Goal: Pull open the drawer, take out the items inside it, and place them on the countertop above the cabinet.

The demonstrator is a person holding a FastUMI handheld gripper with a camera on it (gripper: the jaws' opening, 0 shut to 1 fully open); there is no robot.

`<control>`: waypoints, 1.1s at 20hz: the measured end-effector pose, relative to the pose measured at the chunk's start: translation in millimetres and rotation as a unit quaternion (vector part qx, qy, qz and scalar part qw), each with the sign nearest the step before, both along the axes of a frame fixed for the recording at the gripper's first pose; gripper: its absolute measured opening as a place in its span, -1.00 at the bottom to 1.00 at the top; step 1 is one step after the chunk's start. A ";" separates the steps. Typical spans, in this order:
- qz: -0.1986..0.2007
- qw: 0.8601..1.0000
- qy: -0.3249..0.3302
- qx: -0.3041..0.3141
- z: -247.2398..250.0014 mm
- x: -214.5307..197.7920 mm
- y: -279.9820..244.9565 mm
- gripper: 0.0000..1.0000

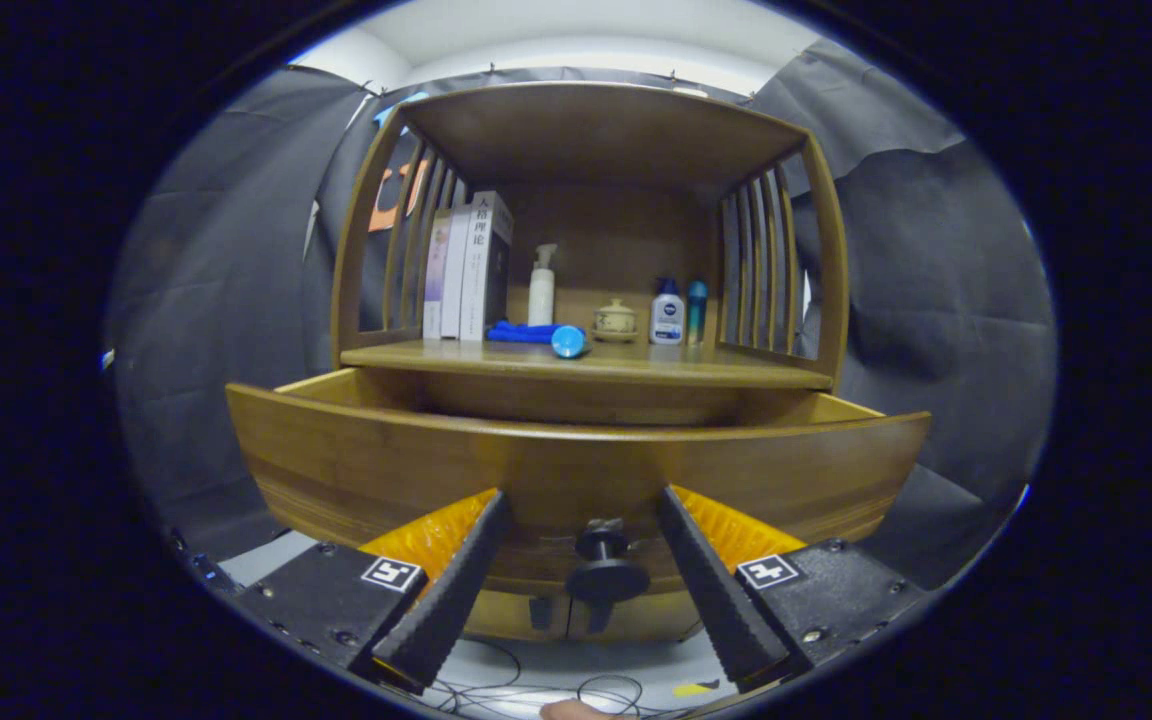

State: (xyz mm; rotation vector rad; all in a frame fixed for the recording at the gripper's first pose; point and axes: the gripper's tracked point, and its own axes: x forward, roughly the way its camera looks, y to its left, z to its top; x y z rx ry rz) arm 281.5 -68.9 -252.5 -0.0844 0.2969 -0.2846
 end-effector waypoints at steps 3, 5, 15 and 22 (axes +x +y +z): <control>-0.005 1.000 0.006 0.010 2.0 28.0 -10.0 0.99; -0.007 1.000 0.009 0.013 1.4 41.5 -13.0 0.98; -0.005 1.000 0.012 -0.003 -5.2 97.7 -29.1 0.97; -0.012 1.000 0.016 -0.002 -5.5 110.9 -31.5 0.97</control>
